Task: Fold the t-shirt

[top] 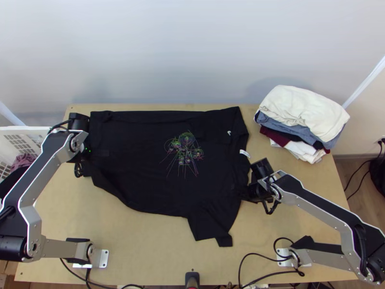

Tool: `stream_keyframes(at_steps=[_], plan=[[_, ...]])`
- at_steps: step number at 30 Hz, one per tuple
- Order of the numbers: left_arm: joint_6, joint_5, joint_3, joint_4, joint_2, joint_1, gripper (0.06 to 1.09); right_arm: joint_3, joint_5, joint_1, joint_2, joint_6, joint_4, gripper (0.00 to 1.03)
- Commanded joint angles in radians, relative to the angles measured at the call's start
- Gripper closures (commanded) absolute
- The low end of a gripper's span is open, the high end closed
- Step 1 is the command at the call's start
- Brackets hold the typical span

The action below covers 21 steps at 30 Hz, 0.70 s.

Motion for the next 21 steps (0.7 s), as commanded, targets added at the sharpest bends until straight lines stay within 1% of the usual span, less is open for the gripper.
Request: stream_keyframes(at_steps=[1,3,6,8,12,15,19,21], plan=[[-0.028,0.021,0.004,-0.014,-0.043,0.025,1.05,-0.010,-0.001,-0.006,-0.057,0.018,0.005,1.00],[-0.057,0.048,0.030,-0.012,-0.063,0.042,1.05,0.004,0.005,-0.015,-0.108,0.010,0.004,1.00],[-0.104,0.055,0.071,-0.009,-0.083,0.065,1.05,0.034,0.062,-0.019,-0.184,-0.033,-0.004,1.00],[-0.129,0.063,0.088,0.003,-0.099,0.087,1.05,0.057,0.106,-0.019,-0.227,-0.074,-0.004,1.00],[-0.153,0.091,0.082,0.083,-0.143,0.137,1.05,0.108,0.172,0.007,-0.289,-0.165,-0.001,1.00],[-0.184,0.141,0.089,0.124,-0.183,0.168,1.05,0.148,0.220,0.004,-0.326,-0.239,0.031,1.00],[-0.224,0.153,0.114,0.143,-0.238,0.182,1.05,0.240,0.228,-0.078,-0.338,-0.363,0.079,1.00],[-0.232,0.153,0.114,0.187,-0.277,0.187,1.05,0.292,0.228,-0.116,-0.336,-0.406,0.103,1.00]])
